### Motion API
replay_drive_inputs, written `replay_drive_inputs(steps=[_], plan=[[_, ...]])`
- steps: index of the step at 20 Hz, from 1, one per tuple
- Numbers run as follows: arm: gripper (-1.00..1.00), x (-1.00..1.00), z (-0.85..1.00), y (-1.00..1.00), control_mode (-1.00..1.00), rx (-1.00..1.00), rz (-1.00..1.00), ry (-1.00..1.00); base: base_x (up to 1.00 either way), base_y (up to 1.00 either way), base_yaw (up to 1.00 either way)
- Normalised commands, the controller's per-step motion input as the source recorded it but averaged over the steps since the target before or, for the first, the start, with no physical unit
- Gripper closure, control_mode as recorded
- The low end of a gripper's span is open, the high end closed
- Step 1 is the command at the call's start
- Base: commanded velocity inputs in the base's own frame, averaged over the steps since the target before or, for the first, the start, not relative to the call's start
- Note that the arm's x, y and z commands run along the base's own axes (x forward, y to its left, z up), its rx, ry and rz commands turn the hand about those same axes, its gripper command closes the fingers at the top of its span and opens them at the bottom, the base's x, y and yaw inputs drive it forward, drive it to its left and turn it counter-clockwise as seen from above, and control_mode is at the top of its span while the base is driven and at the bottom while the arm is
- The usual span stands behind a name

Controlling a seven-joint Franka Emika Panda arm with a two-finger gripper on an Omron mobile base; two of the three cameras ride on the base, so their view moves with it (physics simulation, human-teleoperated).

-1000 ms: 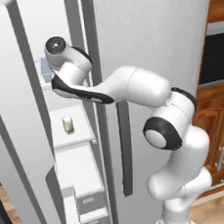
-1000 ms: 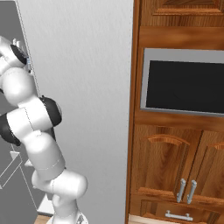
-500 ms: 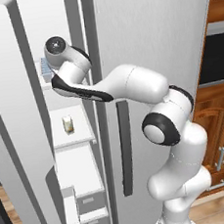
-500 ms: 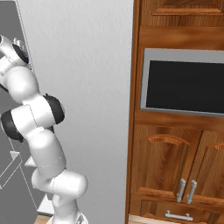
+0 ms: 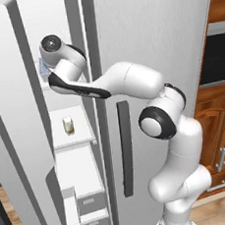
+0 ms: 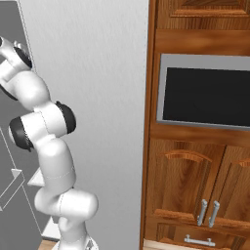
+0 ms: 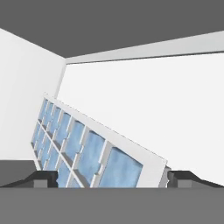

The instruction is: Open the freezer door, pick up the ice cube tray from the freezer, and place it on the dining counter.

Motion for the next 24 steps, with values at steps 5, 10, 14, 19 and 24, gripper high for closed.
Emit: replay_drive_inputs(steps=[5,10,14,19,24], plan=[[-1.00,0.12,-0.07,0.09,-1.00,0.00,0.00,0.00,0.00,0.00,0.00],[-1.00,0.00,0.00,0.00,-1.00,0.00,0.00,0.00,0.00,0.00,0.00],[-1.00,0.00,0.00,0.00,-1.00,0.00,0.00,0.00,0.00,0.00,0.00],[1.00,0.00,0.00,0.00,-1.00,0.00,0.00,0.00,0.00,0.00,0.00],[1.00,0.00,0.00,0.00,-1.00,0.00,0.00,0.00,0.00,0.00,0.00]])
